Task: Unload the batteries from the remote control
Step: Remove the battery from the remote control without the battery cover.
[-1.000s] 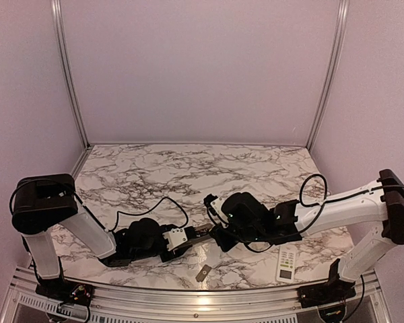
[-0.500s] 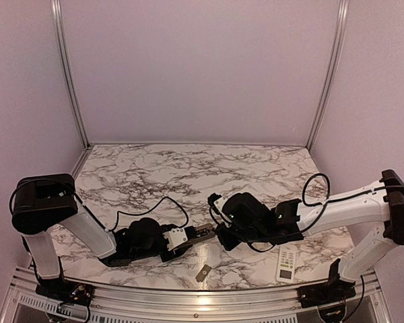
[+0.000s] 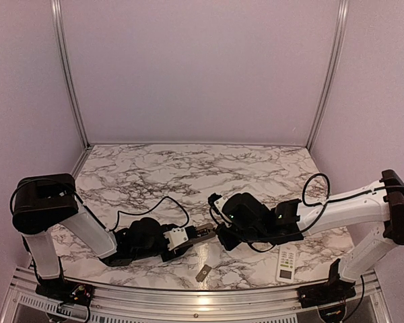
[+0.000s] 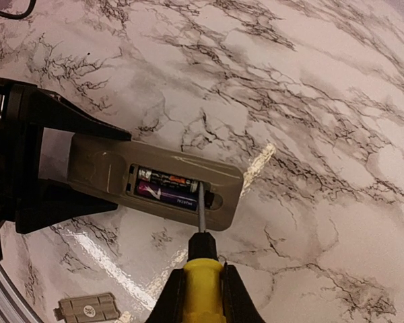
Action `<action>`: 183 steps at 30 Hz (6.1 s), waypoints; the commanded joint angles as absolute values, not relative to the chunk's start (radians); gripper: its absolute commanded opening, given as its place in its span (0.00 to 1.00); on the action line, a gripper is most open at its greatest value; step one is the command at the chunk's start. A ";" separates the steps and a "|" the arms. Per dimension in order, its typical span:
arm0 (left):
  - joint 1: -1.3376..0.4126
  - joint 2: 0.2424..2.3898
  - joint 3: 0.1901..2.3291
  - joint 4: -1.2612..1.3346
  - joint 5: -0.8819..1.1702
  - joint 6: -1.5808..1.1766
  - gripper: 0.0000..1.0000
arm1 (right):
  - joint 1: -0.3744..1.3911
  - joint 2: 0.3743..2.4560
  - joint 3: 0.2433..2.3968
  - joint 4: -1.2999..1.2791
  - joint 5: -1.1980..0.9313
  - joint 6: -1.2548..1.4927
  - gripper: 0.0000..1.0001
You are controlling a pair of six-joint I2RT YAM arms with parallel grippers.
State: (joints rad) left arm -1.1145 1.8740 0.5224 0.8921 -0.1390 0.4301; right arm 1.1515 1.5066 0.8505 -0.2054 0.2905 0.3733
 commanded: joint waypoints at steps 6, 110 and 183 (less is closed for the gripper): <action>-1.127 1.883 0.534 0.900 -0.097 0.439 0.00 | 1.144 1.567 0.879 -0.249 0.275 0.376 0.00; -1.127 1.844 0.526 0.811 0.063 0.471 0.00 | 1.155 1.426 0.963 -0.510 0.016 -0.141 0.00; -1.126 1.867 0.560 0.748 0.123 0.471 0.00 | 1.154 1.544 1.043 -0.587 0.040 -0.219 0.00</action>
